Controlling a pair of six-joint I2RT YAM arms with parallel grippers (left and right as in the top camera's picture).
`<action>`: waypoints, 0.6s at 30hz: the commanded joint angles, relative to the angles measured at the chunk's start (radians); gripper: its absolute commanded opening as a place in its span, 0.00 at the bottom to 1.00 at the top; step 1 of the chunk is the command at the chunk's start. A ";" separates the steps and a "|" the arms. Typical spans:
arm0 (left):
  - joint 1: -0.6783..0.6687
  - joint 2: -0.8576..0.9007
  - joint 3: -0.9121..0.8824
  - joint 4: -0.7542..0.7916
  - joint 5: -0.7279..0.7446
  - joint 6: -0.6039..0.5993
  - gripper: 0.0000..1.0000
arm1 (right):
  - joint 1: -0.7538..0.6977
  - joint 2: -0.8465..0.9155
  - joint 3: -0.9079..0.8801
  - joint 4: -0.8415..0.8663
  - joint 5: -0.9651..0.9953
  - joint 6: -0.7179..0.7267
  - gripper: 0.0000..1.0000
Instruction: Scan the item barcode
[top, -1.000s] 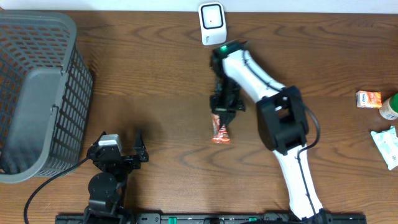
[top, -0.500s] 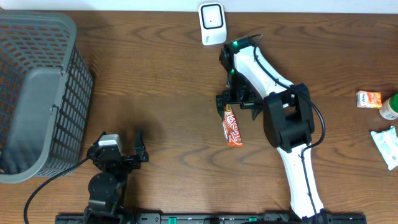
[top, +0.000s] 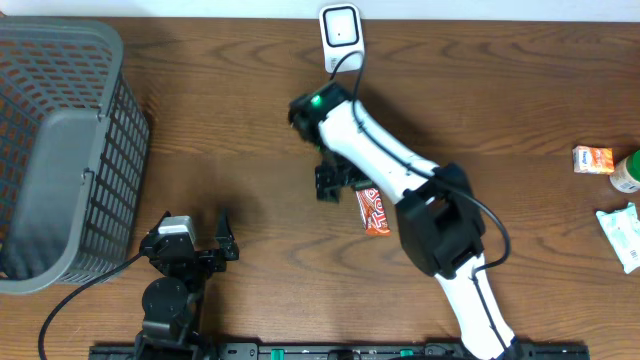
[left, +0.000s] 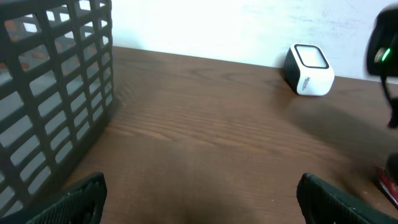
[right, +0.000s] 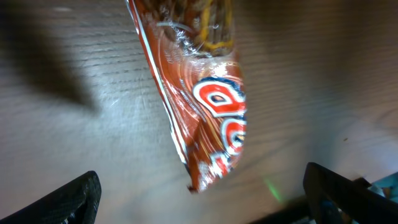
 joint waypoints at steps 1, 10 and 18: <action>0.004 -0.007 -0.018 -0.024 0.002 0.016 0.98 | 0.027 0.002 -0.106 0.058 0.123 0.097 0.99; 0.004 -0.007 -0.018 -0.024 0.002 0.016 0.98 | 0.005 0.002 -0.269 0.216 0.178 0.031 0.99; 0.004 -0.007 -0.018 -0.024 0.002 0.016 0.98 | -0.013 0.010 -0.400 0.393 0.183 -0.100 0.71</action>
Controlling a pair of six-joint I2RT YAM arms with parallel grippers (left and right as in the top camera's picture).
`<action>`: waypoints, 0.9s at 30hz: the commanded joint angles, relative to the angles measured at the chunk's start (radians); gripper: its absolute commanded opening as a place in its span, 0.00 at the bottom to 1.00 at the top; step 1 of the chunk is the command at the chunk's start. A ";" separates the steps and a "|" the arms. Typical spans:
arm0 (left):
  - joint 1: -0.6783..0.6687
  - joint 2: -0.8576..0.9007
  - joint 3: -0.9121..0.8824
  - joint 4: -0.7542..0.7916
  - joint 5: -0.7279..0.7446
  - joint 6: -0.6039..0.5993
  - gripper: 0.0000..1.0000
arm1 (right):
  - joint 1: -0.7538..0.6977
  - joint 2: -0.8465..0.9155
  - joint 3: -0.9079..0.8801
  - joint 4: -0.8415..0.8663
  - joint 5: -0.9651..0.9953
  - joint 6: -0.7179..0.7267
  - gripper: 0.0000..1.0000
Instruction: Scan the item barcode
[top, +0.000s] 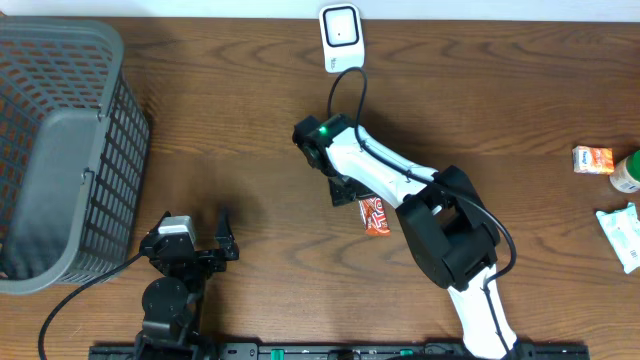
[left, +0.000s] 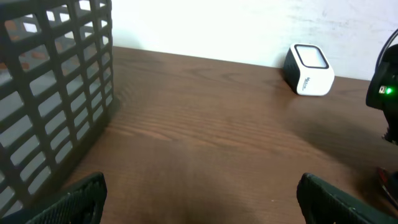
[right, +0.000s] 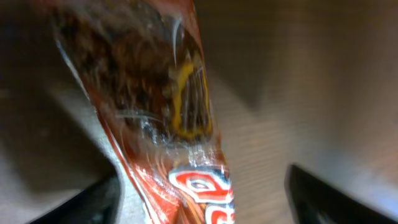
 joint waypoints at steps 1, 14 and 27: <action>0.004 -0.007 -0.018 -0.025 0.002 0.016 0.98 | -0.013 0.101 -0.101 0.055 0.012 -0.042 0.64; 0.004 -0.007 -0.018 -0.025 0.002 0.016 0.98 | -0.014 0.101 -0.124 0.002 0.118 -0.039 0.03; 0.004 -0.007 -0.018 -0.025 0.002 0.016 0.98 | -0.025 0.097 0.185 -0.165 -0.675 -0.552 0.01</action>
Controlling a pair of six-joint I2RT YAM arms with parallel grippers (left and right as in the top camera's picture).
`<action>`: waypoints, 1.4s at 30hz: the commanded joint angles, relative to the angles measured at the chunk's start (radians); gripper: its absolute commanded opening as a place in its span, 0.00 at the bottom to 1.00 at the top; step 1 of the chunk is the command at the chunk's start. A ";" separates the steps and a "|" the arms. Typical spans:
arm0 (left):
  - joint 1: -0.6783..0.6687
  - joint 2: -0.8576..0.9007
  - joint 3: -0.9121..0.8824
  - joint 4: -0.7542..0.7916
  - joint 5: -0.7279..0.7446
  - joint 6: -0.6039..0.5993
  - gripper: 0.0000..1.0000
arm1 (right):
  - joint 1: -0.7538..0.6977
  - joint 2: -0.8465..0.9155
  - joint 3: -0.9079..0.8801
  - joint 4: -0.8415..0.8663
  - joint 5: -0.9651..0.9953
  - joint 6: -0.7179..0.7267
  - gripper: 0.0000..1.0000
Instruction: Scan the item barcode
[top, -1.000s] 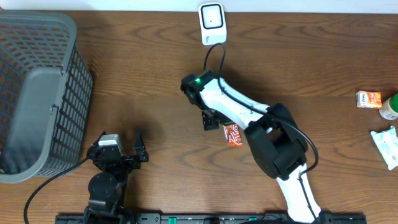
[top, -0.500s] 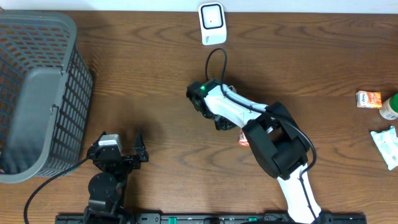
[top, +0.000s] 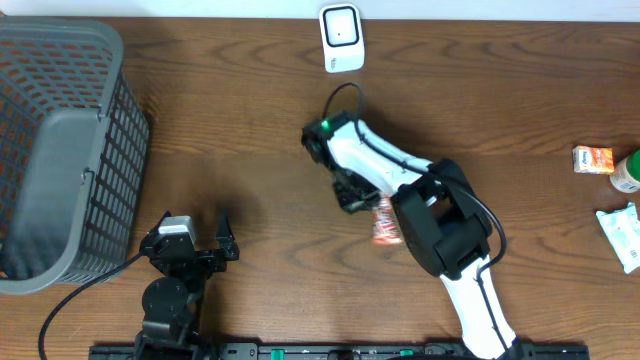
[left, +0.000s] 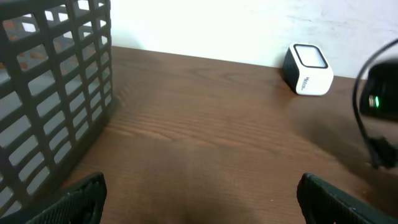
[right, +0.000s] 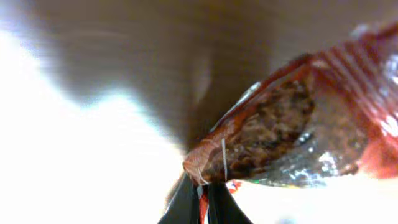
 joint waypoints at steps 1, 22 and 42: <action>0.004 -0.007 -0.018 -0.024 -0.001 0.016 0.98 | 0.003 0.031 0.105 -0.028 -0.524 -0.263 0.01; 0.004 -0.007 -0.018 -0.025 -0.001 0.016 0.98 | -0.117 0.022 0.017 0.043 -0.685 -0.338 0.51; 0.004 -0.007 -0.018 -0.024 -0.001 0.016 0.98 | 0.156 -0.022 0.021 0.165 -0.620 -0.026 0.99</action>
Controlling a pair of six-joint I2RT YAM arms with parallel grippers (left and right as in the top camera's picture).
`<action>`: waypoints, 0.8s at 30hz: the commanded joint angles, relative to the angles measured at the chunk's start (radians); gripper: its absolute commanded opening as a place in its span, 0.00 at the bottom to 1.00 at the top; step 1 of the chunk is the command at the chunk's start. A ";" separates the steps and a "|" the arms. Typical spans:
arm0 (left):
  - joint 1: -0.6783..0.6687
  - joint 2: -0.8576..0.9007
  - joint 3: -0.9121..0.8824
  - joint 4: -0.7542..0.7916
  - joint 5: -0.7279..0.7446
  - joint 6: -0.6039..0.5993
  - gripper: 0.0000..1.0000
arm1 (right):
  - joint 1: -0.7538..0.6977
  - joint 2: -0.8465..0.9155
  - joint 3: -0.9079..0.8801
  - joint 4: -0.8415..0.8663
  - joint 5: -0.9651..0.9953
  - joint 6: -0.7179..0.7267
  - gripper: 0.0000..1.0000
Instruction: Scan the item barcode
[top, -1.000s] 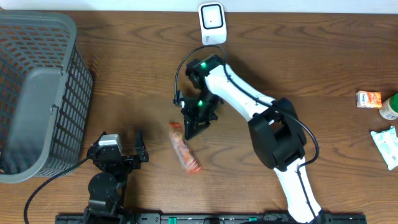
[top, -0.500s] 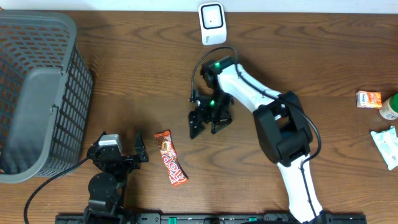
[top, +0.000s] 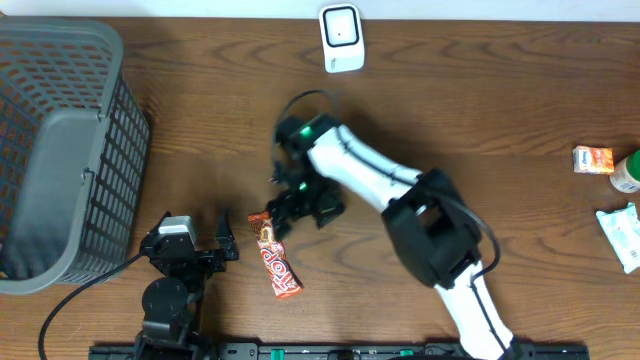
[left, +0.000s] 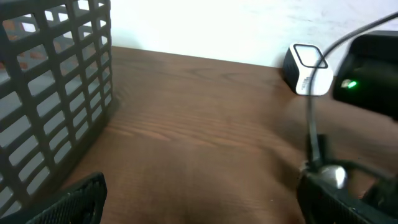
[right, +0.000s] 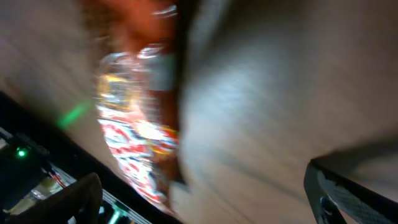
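Note:
A red-orange candy bar (top: 276, 256) lies on the brown table near the front, left of centre. In the blurred right wrist view the candy bar (right: 140, 127) shows at the left. My right gripper (top: 301, 208) hangs just beyond the bar's far end, and the right gripper (right: 205, 199) is open with nothing between its fingers. The white barcode scanner (top: 341, 37) stands at the table's back edge, and the scanner (left: 309, 78) also shows in the left wrist view. My left gripper (left: 199, 208) rests open at the front left, holding nothing.
A dark grey mesh basket (top: 60, 150) fills the left side. At the far right lie a small orange box (top: 593, 159), a green-topped bottle (top: 627, 172) and a white packet (top: 622, 235). The right arm (left: 367, 68) and its cable cross in front of the left wrist camera.
My right gripper was shut on the candy bar's end near the table's middle. Now it is farther left and open, and the bar lies on the table at the front left.
My right gripper was open above the candy bar at the table's middle. Then it was low around the bar, then shut on its end. Now the bar lies farther left, released. The left arm has not moved.

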 joint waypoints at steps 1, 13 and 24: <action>0.004 -0.007 -0.018 -0.025 -0.001 0.016 0.98 | 0.053 -0.013 -0.003 0.011 0.008 0.111 0.99; 0.004 -0.007 -0.018 -0.025 -0.001 0.016 0.98 | 0.134 0.031 -0.072 0.128 0.159 0.259 0.99; 0.004 -0.007 -0.018 -0.025 -0.001 0.016 0.98 | 0.179 0.143 -0.148 0.097 0.121 0.300 0.62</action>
